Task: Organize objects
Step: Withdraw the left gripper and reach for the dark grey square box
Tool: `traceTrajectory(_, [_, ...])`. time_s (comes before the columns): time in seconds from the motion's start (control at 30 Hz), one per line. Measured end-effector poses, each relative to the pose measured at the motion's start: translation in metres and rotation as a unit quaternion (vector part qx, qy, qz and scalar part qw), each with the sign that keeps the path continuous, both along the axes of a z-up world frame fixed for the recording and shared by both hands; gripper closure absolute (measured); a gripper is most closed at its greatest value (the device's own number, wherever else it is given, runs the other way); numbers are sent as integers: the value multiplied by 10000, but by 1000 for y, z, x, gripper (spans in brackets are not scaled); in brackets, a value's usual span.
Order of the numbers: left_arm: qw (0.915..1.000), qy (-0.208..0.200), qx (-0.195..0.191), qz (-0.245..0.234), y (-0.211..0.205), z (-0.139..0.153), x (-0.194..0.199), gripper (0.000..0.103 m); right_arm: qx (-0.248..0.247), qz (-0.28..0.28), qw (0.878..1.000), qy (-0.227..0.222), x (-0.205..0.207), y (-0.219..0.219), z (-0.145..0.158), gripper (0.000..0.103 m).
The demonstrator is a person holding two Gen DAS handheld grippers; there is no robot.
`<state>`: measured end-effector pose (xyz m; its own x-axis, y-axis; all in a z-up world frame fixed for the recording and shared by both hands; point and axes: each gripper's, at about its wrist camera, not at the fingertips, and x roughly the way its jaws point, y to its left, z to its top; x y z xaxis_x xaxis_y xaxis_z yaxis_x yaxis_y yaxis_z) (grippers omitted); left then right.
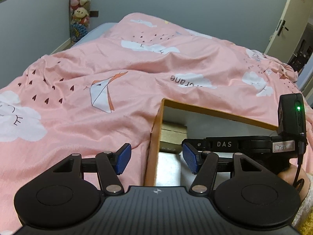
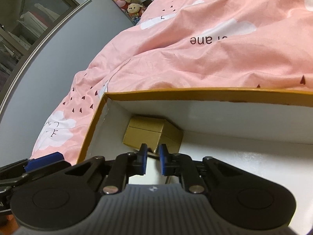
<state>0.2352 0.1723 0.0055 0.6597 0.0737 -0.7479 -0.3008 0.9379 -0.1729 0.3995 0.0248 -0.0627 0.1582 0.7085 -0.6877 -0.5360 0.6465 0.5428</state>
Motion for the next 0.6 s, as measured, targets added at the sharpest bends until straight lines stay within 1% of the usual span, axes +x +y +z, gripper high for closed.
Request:
traceTrajectory(0.1, [9997, -158, 63, -151, -10, 12, -12, 33, 49, 47, 9998, -182, -11, -9, 17, 83])
traceTrajectory(0.23, [9987, -355, 202, -318, -29, 29, -36, 33, 63, 107, 9986, -515, -40, -27, 47, 82])
traceTrajectory(0.37, [9975, -514, 129, -467, -47, 40, -69, 33, 171, 110, 9965, -811, -79, -52, 71, 81])
traceTrajectory(0.47, [9973, -534, 33, -508, -61, 39, -95, 33, 160, 103, 9936, -1112, -113, -73, 84, 80])
traceTrajectory(0.5, [9972, -547, 1, -518, -64, 37, -102, 33, 117, 103, 9928, -1191, -124, -79, 87, 75])
traceTrajectory(0.57, [9969, -547, -128, -548, -74, 31, -119, 33, 66, 114, 9908, -1347, -148, -93, 91, 71])
traceTrajectory(0.6, [9969, -507, -200, -570, -79, 25, -126, 33, 21, 105, 9901, -1396, -160, -100, 91, 71])
